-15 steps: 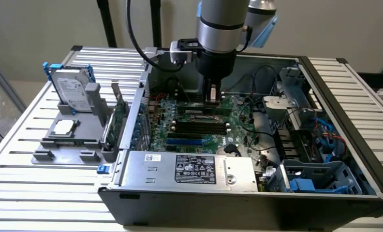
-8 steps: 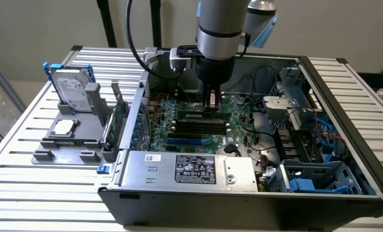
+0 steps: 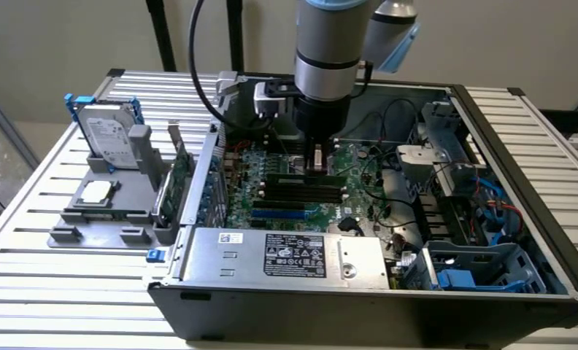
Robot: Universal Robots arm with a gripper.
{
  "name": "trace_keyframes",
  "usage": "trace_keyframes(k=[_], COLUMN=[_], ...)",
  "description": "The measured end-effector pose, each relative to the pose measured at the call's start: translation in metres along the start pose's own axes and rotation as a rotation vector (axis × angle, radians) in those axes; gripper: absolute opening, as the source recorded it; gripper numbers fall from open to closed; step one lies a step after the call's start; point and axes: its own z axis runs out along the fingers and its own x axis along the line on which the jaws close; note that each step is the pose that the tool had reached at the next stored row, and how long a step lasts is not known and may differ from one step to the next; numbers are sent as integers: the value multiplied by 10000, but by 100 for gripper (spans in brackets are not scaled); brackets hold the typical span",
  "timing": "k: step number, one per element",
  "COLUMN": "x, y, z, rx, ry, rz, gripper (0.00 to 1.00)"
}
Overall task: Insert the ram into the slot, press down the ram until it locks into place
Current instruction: 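Insert the ram into the slot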
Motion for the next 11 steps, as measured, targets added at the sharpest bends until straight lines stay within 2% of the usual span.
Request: trace_keyframes(k=[5,11], x=[1,1], y=[7,7], z=[83,93], rx=[4,4], ry=[6,6], rz=[0,0], gripper=[13,13])
